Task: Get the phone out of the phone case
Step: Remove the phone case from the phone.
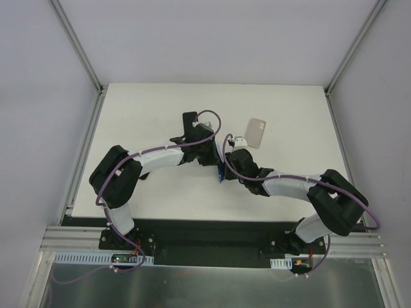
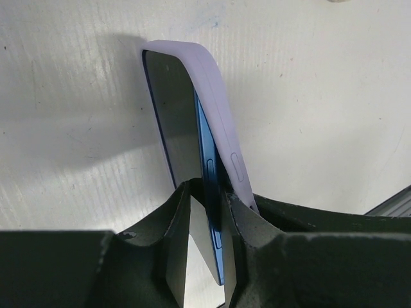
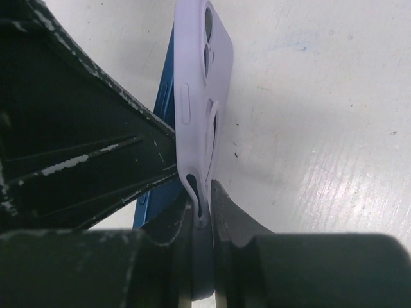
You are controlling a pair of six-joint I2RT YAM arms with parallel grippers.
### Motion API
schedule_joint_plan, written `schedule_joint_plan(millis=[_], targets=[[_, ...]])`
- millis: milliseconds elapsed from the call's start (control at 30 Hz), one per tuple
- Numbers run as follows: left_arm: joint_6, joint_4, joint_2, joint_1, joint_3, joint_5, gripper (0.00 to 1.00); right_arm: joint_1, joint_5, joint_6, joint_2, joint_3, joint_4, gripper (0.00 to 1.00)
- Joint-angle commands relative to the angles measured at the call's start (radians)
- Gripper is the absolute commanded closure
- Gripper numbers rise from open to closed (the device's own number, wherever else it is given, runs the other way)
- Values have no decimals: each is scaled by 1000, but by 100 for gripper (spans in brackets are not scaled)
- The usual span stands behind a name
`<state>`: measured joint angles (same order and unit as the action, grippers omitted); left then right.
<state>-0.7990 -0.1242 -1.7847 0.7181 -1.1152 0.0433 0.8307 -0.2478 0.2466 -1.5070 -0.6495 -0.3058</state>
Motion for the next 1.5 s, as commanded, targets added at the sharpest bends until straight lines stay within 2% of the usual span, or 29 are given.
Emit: schedule_joint_plan(millis=[0, 200, 367, 567, 800, 900, 1133, 1433, 1467], targets=[[133, -338, -70, -108, 118, -304, 100, -68, -59, -21, 82, 70, 194, 99], [155, -344, -53, -108, 138, -318, 100, -97, -42, -23, 103, 83, 180, 99], [149, -449, -54, -85, 101, -453, 100, -94, -50, -21, 131, 60, 218, 99], [124, -572, -94, -55, 45, -537, 100, -12, -157, 52, 117, -48, 381, 99], [122, -638, -119, -49, 41, -504, 100, 59, -277, 304, 80, -68, 477, 99], [133, -664, -137, -42, 31, -507, 100, 87, -304, 336, 65, -73, 497, 99], [126, -770, -232, 0, -54, -546, 100, 99, -314, 320, 51, -93, 475, 99], [135, -764, -255, 4, -77, -501, 100, 99, -295, 287, 87, -65, 424, 99], [135, -761, -257, 4, -77, -490, 95, 99, -294, 290, 90, -62, 422, 99]])
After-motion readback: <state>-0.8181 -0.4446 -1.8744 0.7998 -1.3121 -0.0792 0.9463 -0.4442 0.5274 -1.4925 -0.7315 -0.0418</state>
